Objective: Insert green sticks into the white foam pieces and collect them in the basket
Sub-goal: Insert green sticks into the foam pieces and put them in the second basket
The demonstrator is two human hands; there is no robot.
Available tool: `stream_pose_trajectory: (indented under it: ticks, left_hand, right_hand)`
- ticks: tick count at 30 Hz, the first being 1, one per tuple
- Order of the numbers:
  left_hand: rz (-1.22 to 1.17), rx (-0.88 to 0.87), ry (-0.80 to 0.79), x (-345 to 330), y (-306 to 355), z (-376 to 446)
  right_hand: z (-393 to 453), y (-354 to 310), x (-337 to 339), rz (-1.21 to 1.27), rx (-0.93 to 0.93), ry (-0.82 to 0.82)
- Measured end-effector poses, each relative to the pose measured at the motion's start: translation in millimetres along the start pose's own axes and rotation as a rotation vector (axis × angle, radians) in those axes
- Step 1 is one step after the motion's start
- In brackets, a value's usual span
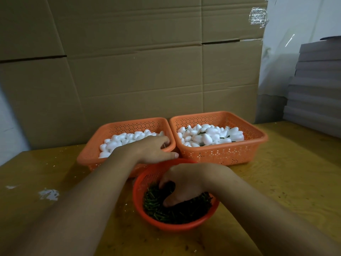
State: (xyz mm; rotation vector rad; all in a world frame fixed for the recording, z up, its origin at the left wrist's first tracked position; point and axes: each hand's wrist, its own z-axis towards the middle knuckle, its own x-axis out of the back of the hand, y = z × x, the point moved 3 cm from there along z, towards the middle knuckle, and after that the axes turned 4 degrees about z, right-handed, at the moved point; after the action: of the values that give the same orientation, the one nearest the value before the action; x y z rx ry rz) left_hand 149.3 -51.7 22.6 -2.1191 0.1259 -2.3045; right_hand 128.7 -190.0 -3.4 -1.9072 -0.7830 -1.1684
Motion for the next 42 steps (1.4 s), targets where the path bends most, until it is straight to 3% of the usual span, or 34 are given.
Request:
stream_pose_trajectory:
  ticks: [14,22,25,28,37,42]
  left_hand:
    - [0.089,-0.018,0.023,-3.2,3.0,-4.2]
    - [-0.010,0.023,0.043,-4.8,-1.0,-8.8]
    - [-0.090,0.057,0.124,1.0,0.8,-14.1]
    - [-0.355,0.093,0.211,4.0,0.0,-17.9]
    - [-0.684,0.105,0.675,6.4,-12.2,-41.0]
    - [-0.852,0.140,0.778,-5.0,-15.6,-57.6]
  right_hand:
    - [0.2,0.6,-0.9,-0.005,-0.011,-0.010]
    - [-1.0,-0.6,-0.3,-0.018,-0.006,0.004]
    - [-1.6,-1.0,-0.3,-0.031,-0.003,0.006]
    - [-1.6,-0.2,0.2,-0.021,-0.006,0.005]
    - [-1.7,0.1,-0.5,-0.006,-0.006,-0.001]
    - [-1.6,-0.3,0.0,-0.016,-0.004,0.007]
